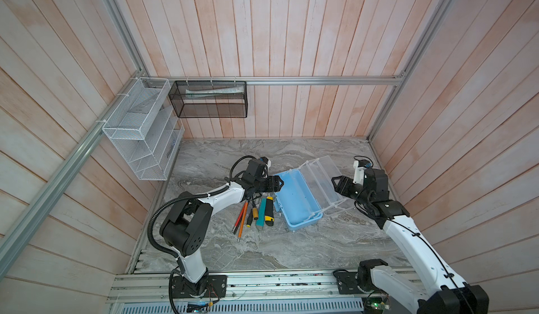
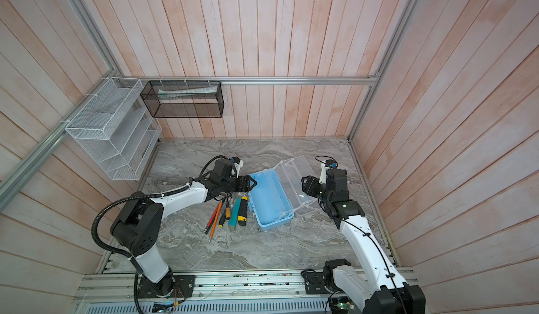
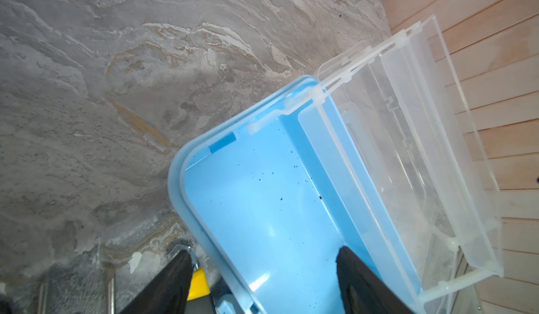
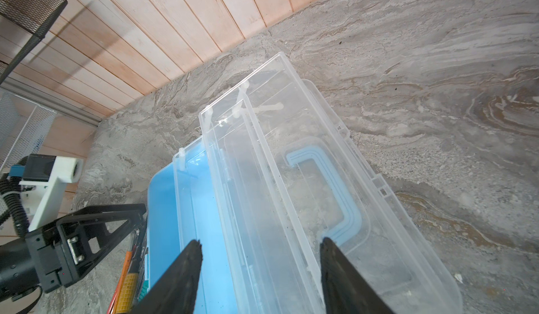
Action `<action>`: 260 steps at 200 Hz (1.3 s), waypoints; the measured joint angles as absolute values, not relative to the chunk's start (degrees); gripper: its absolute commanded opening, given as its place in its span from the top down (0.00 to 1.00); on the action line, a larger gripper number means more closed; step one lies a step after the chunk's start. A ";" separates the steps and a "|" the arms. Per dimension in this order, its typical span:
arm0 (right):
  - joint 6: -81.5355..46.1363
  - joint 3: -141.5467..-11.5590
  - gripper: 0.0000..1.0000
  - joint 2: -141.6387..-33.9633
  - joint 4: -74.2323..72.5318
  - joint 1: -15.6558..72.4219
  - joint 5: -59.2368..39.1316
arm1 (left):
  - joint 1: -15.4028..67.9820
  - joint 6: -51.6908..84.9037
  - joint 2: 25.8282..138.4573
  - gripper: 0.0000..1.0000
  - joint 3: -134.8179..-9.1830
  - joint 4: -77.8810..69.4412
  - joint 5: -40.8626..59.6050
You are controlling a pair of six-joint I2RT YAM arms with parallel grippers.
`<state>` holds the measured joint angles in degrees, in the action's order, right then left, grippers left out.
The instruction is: Pack the tool kit
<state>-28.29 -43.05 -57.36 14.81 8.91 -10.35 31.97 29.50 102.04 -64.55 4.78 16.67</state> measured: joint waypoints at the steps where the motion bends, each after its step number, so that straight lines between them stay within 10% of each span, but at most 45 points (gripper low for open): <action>1: -28.29 -43.05 0.37 -57.41 14.79 8.93 -10.35 | 31.94 29.50 102.13 0.20 -64.66 4.78 16.67; 157: -28.34 -44.82 0.41 -60.75 13.37 15.64 -9.21 | 26.61 26.02 102.76 0.22 -69.17 8.25 14.94; 260: -28.51 -46.92 0.46 -66.32 11.88 25.41 -5.37 | 26.33 25.87 84.93 0.67 -50.48 21.04 -3.97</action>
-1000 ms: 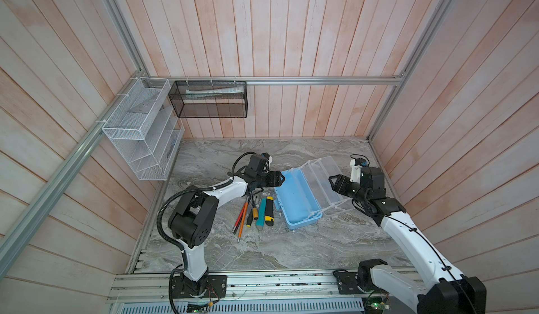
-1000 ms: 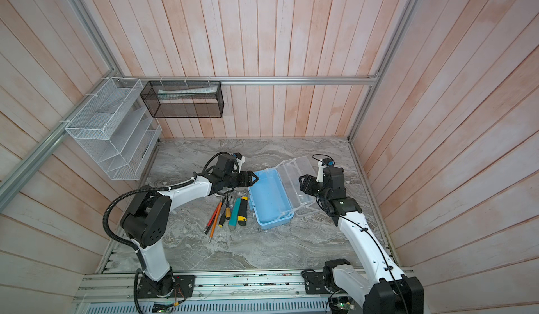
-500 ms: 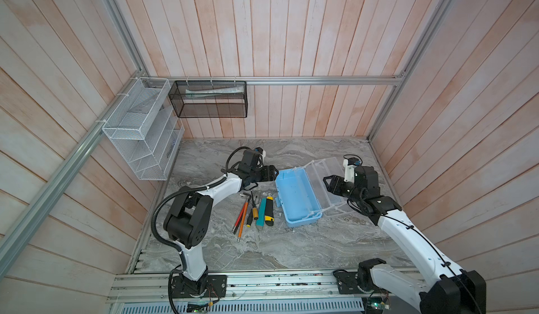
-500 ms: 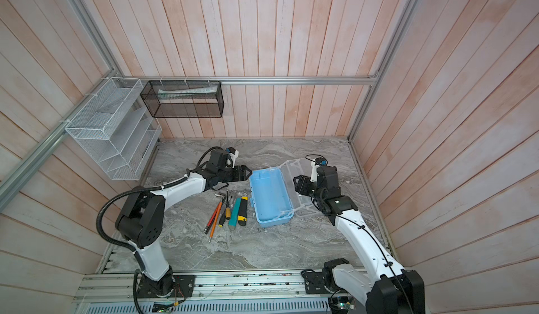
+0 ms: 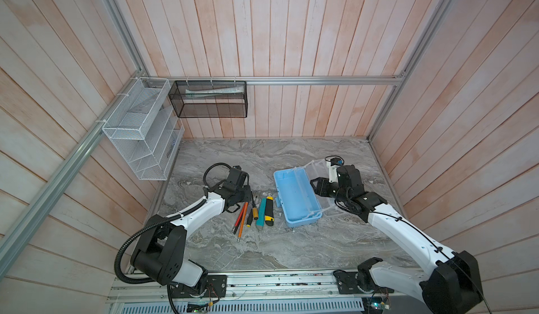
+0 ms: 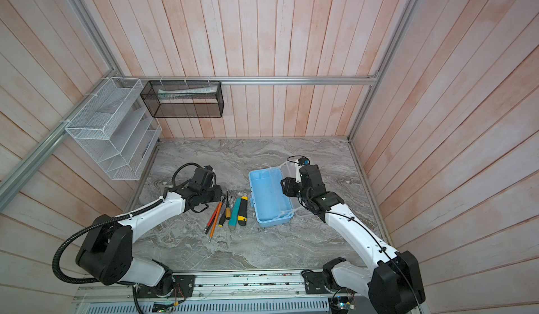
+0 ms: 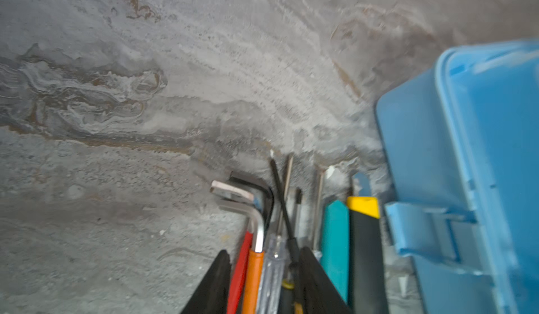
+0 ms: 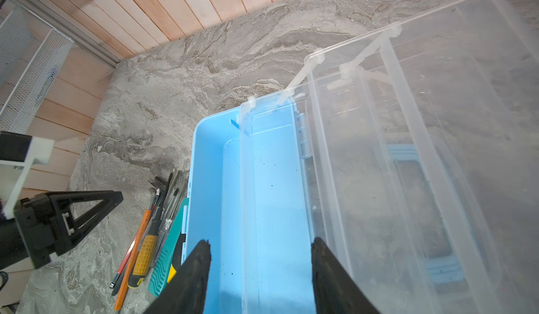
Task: Pack the tool kit
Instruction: 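Release the lid and draw both grippers back beside the open box, then close the left gripper on the orange-handled hex key while right holds the box rim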
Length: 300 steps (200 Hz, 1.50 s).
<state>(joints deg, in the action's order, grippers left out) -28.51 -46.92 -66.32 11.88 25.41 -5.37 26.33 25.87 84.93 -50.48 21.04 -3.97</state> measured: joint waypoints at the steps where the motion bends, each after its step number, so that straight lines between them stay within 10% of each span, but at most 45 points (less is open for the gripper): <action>1: -28.53 -46.89 0.45 -66.32 11.81 25.45 -5.37 | 26.33 26.09 84.97 0.67 -50.37 21.10 -4.05; 300: -29.15 -42.00 0.43 -68.90 4.91 25.82 -4.80 | 30.41 26.02 93.97 0.74 -47.72 19.09 -10.98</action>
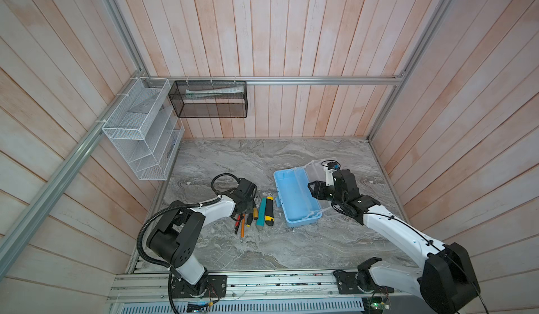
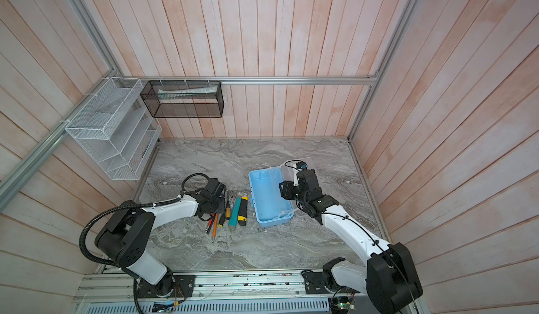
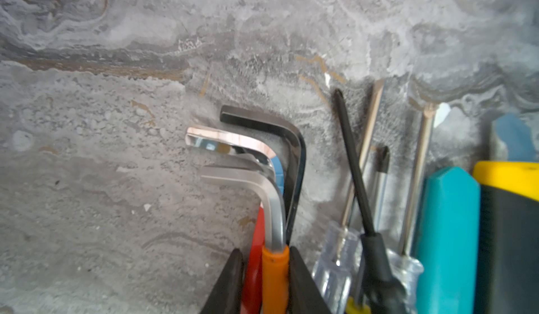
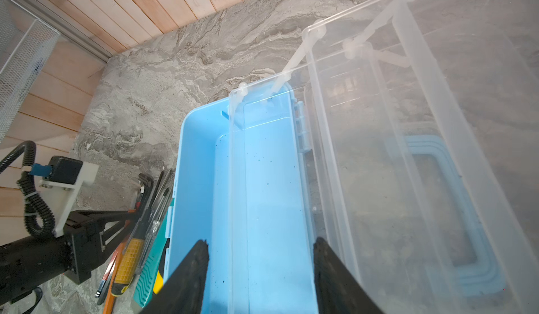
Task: Pack the tool kit
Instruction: 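Close the left gripper on the orange-handled hex key while right holds the box rim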
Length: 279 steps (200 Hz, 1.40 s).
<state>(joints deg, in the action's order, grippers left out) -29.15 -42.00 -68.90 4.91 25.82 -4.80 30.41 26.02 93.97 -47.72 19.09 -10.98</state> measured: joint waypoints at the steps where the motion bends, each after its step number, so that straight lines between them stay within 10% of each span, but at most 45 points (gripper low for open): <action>1: -29.15 -42.00 0.43 -68.93 4.89 25.85 -4.82 | 30.41 26.02 93.97 0.74 -47.72 19.09 -10.98; 122: -29.12 -42.04 0.44 -70.83 3.05 25.82 -6.09 | 29.58 25.19 92.97 0.93 -47.77 21.12 -10.98; 279: -29.15 -42.04 0.45 -72.36 1.19 25.85 -6.79 | 29.26 24.27 92.66 0.70 -48.16 22.33 -11.22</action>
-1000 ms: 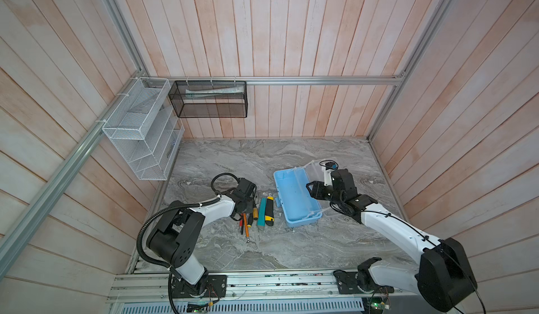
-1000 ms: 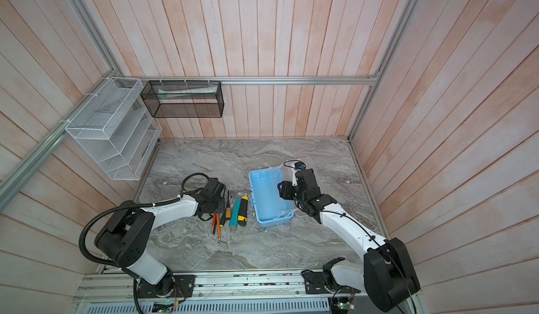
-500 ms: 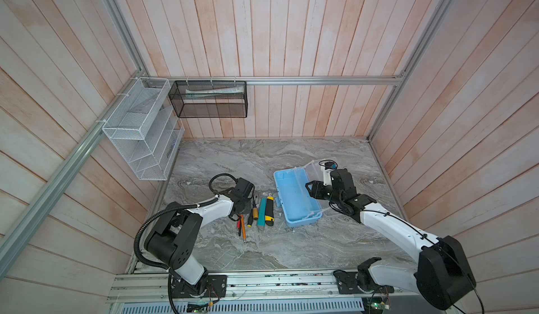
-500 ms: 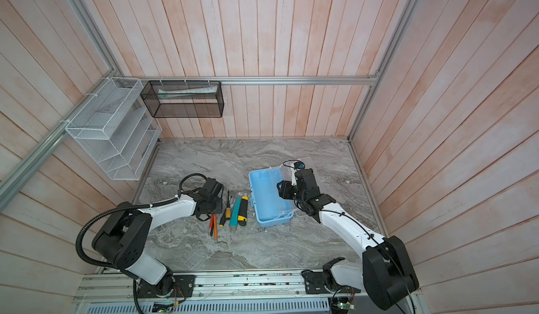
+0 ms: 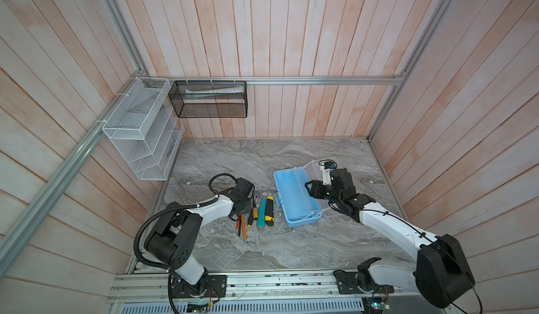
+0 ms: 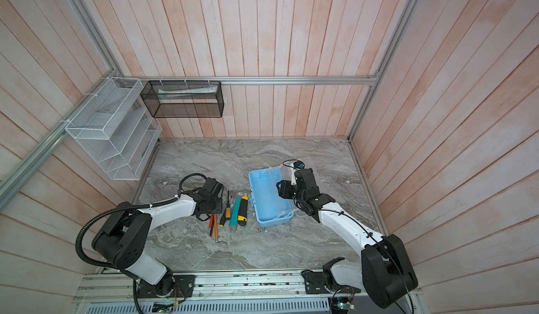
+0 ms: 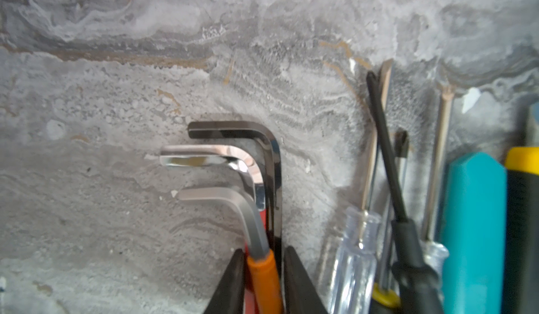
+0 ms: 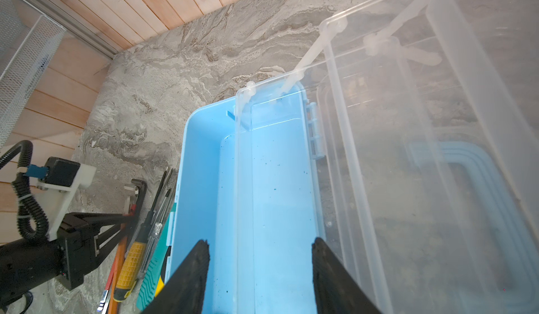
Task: Pack the tool kit
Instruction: 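Close the left gripper on the orange-handled hex key while right holds the box rim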
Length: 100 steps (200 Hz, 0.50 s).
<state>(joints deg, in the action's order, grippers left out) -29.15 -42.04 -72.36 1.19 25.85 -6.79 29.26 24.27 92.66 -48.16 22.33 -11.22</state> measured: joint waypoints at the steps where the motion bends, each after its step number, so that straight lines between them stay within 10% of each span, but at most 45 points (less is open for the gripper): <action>1: -29.15 -42.04 0.45 -72.38 1.19 25.85 -6.81 | 29.26 24.29 92.66 0.70 -48.18 22.33 -11.22; 100: -29.15 -42.04 0.46 -73.97 1.10 25.85 -8.08 | 29.43 24.23 92.60 0.78 -49.43 22.09 -11.00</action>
<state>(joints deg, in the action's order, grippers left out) -29.15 -42.04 -73.97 1.10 25.85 -8.08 29.43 24.23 92.60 -49.43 22.09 -11.00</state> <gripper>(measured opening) 0.546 0.235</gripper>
